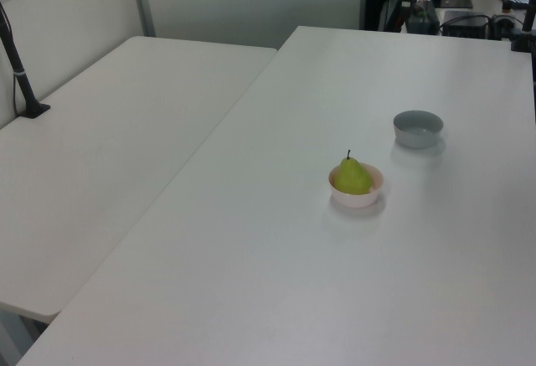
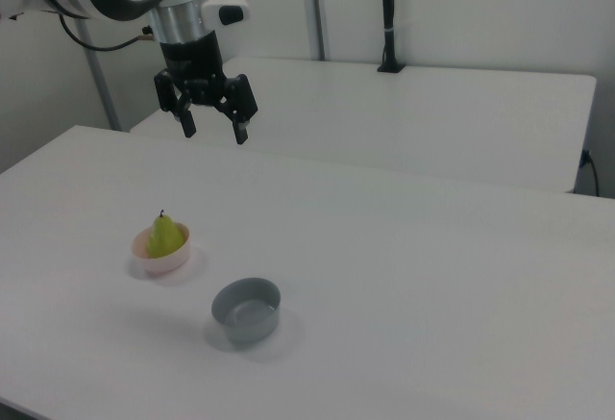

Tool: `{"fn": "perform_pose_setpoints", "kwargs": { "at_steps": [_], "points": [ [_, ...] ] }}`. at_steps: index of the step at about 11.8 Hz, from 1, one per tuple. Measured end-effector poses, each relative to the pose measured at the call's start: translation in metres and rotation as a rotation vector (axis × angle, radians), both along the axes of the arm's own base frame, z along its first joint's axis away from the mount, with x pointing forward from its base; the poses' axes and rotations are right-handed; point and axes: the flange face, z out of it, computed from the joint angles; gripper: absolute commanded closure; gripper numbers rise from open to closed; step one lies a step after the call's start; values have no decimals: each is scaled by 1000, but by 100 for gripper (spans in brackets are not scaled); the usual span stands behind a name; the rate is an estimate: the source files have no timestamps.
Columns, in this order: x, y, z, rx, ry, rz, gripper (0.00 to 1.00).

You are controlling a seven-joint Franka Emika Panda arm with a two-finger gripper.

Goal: Place the pear in the bowl

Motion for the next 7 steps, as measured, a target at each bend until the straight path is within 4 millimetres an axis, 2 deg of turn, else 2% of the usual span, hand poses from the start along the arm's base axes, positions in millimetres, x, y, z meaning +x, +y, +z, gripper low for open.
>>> {"fn": "perform_pose_setpoints", "kwargs": {
  "at_steps": [7],
  "points": [
    [4,8,-1,33,-9,25,0]
  ]
}}
